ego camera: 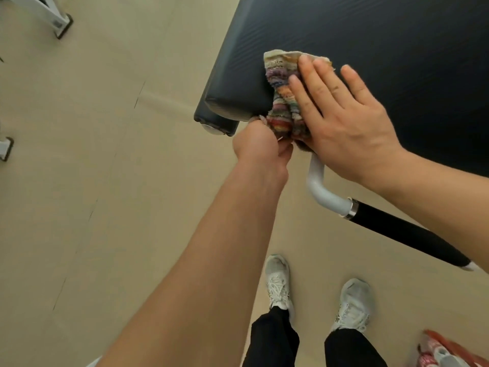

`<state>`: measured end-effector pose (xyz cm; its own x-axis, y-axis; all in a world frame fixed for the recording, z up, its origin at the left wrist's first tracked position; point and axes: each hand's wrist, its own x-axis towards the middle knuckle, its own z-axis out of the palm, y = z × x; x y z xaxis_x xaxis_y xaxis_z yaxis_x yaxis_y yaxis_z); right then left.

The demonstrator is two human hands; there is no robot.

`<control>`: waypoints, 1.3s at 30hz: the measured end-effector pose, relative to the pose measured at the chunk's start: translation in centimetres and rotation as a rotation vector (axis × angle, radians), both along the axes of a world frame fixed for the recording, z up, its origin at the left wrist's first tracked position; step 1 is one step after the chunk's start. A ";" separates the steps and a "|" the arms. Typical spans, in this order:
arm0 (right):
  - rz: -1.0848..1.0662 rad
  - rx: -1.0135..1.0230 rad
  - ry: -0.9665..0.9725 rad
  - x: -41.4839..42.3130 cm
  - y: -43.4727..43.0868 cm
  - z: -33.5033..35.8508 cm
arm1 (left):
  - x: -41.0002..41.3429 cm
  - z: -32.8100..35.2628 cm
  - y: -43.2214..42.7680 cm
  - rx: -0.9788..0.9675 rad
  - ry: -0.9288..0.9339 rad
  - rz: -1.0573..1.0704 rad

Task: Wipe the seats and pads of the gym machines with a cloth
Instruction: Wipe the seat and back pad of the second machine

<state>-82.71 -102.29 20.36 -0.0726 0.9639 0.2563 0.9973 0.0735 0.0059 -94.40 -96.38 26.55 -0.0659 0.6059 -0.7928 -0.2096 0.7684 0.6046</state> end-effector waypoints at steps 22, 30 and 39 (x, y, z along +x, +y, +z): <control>-0.086 0.301 -0.054 -3.7 3.6 -0.4 | -3.9 -2.3 2.3 0.062 -0.236 0.077; -0.099 0.157 0.088 -6.6 7.6 1.4 | -6.1 1.4 6.4 0.182 -0.160 0.038; -0.076 0.068 0.083 -2.3 2.4 0.0 | -0.8 -0.2 0.4 0.062 0.027 -0.043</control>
<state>-85.01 -99.89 20.34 0.0245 0.9461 0.3230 0.9972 -0.0002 -0.0748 -95.19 -95.97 26.37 -0.0595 0.6562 -0.7522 -0.1601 0.7375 0.6561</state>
